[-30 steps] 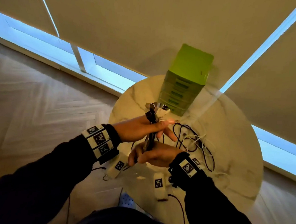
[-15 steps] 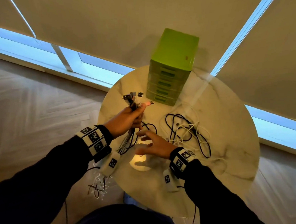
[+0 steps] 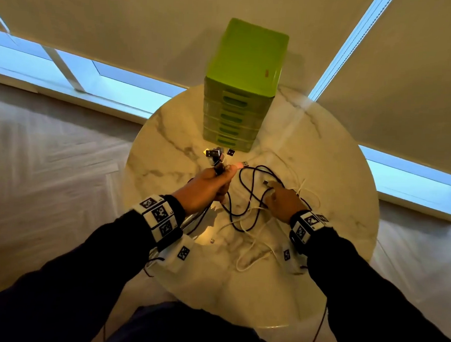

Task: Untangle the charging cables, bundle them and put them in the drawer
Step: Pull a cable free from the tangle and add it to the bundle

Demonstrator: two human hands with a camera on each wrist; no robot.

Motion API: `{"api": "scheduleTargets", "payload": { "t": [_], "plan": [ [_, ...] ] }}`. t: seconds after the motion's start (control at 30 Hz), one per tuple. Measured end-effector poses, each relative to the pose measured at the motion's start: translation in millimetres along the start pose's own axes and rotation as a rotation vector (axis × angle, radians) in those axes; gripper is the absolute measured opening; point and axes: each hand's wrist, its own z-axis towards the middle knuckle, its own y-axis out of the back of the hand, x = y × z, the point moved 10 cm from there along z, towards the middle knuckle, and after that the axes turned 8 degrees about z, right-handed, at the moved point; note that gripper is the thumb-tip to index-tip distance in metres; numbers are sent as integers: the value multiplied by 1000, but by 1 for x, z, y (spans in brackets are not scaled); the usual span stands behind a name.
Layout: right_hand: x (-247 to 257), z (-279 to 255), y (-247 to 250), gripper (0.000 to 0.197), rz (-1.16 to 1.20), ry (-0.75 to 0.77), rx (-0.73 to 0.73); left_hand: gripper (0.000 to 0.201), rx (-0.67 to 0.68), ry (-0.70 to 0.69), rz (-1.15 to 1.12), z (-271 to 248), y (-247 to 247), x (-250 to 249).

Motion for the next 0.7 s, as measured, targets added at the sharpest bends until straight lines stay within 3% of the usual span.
{"api": "scheduleTargets", "payload": {
  "t": [0.03,0.1,0.2,0.37,0.43,0.5,0.57,0.63,0.7],
  "plan": [
    [-1,4,2,57,-8,-26,-4,27,-4,2,-8,2,-2,1],
    [-4,14,3,61,-36,-80,-5,39,-9,14,-26,7,-5,5],
    [-4,22,3,50,-95,-124,-29,57,-23,27,-37,13,-8,13],
    [4,24,-14,27,-320,26,-15,26,-97,9,-65,19,-5,21],
    [7,20,-18,19,-364,101,9,25,-126,16,-90,20,-3,24],
    [10,16,-8,13,-252,136,-26,24,-140,9,-134,22,-4,25],
    [24,7,19,11,40,202,-131,22,-171,-1,-165,22,-4,24],
    [49,-10,55,10,283,341,-226,22,-218,-6,-179,23,-5,21],
    [78,-29,83,5,428,467,-229,23,-259,-27,-178,25,-7,15]
  ]
}}
